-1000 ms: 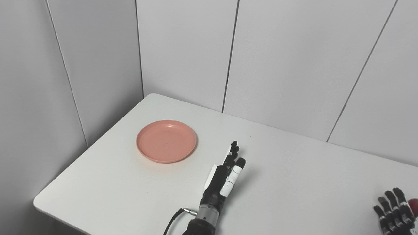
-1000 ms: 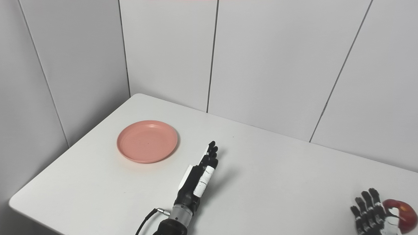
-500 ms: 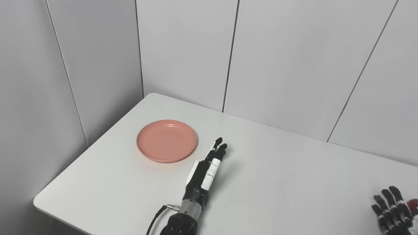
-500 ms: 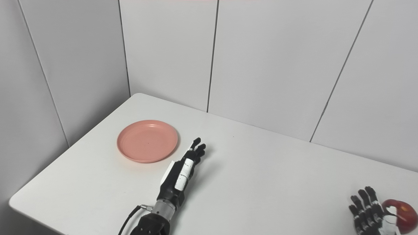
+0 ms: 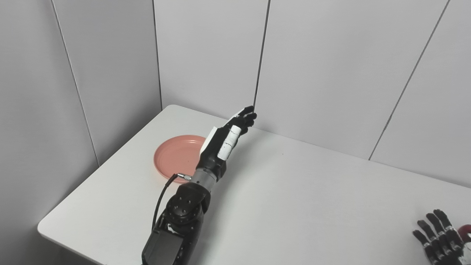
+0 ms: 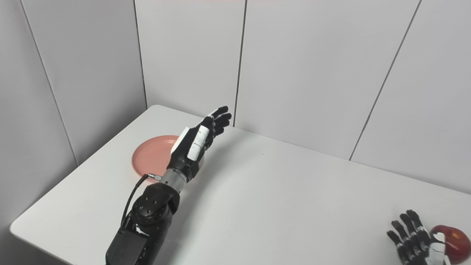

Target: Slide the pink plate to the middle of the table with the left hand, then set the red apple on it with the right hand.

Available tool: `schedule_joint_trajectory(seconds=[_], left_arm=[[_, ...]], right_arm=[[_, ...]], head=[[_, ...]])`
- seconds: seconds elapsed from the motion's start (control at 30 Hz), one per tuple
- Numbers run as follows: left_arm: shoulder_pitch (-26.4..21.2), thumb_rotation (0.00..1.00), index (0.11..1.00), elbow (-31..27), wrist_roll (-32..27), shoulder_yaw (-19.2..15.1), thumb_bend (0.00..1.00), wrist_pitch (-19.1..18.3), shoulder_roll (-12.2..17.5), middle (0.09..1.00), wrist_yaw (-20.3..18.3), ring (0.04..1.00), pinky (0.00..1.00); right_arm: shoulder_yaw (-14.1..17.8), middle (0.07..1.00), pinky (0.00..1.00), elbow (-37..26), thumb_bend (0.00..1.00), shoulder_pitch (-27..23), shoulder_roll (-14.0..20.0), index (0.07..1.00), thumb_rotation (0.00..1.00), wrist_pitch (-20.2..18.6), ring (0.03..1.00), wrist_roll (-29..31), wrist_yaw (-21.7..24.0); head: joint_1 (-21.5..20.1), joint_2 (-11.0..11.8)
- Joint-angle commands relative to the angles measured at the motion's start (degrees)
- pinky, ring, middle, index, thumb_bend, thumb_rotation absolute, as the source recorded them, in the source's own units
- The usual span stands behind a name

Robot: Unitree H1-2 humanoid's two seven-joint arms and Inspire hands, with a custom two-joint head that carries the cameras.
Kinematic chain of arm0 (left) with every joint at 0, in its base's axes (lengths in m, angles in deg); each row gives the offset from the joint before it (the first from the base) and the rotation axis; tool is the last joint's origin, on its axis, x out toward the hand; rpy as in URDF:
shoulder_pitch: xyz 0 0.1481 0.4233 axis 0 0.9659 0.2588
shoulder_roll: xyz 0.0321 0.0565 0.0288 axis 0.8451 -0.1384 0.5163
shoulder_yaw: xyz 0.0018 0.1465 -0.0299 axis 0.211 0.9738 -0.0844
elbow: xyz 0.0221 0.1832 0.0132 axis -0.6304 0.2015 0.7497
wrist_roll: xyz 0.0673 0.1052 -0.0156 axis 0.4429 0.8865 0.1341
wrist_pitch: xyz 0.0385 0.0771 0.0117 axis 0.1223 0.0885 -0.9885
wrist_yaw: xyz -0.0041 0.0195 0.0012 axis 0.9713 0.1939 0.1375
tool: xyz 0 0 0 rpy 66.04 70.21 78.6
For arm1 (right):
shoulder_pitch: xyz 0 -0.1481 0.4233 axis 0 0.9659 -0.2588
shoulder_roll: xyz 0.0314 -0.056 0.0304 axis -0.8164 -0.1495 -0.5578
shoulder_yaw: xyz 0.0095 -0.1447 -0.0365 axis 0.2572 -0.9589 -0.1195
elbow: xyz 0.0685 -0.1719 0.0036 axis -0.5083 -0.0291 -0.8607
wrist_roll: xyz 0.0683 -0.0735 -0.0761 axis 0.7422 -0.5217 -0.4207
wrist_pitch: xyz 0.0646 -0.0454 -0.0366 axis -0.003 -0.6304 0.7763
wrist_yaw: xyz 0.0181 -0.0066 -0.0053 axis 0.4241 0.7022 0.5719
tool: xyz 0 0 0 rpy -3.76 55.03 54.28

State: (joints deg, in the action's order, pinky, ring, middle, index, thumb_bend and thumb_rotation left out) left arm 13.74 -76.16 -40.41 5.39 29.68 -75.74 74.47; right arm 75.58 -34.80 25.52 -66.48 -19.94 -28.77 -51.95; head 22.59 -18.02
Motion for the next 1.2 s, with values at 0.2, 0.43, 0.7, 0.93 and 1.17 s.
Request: schedule_joint_trajectory(seconds=[0.2,0.43,0.7,0.93,1.17], left_arm=[[-8.1,0.95,0.838,2.2,-1.1,-5.1,0.99,2.0,7.1,0.844,0.2,0.853,0.85],[-10.9,0.96,0.852,8.1,-0.6,-9.1,0.93,4.3,12.9,0.857,0.9,0.859,0.86],[-12.1,0.94,0.851,18.0,1.7,-10.6,0.97,7.2,17.2,0.851,3.2,0.841,0.8],[-12.2,0.94,0.853,28.1,1.0,-11.8,0.93,10.3,18.8,0.857,3.5,0.849,0.81],[-13.2,0.93,0.883,39.1,-2.1,-13.3,0.85,14.7,18.8,0.879,2.9,0.874,0.88]], right_arm=[[-0.8,0.944,0.91,3.2,1.0,2.2,-1.5,0.94,1.0,1.8,0.924,-0.7,0.5],[-1.1,0.938,0.91,3.6,1.0,2.1,-1.2,0.93,1.0,2.0,0.915,-1.1,0.8],[-1.2,0.949,0.92,2.8,1.0,2.3,-1.1,0.945,1.0,1.2,0.928,-1.0,0.9],[-1.3,0.955,0.91,1.6,1.0,2.8,-1.1,0.96,1.0,0.6,0.93,-0.8,0.8],[-1.1,0.94,0.9,1.2,1.0,3.0,-0.9,0.944,1.0,0.1,0.922,-0.1,1.0]], head=[[-0.2,0.2],[-0.1,0.2],[0.0,-0.7],[0.1,-1.5],[0.2,-2.5]])
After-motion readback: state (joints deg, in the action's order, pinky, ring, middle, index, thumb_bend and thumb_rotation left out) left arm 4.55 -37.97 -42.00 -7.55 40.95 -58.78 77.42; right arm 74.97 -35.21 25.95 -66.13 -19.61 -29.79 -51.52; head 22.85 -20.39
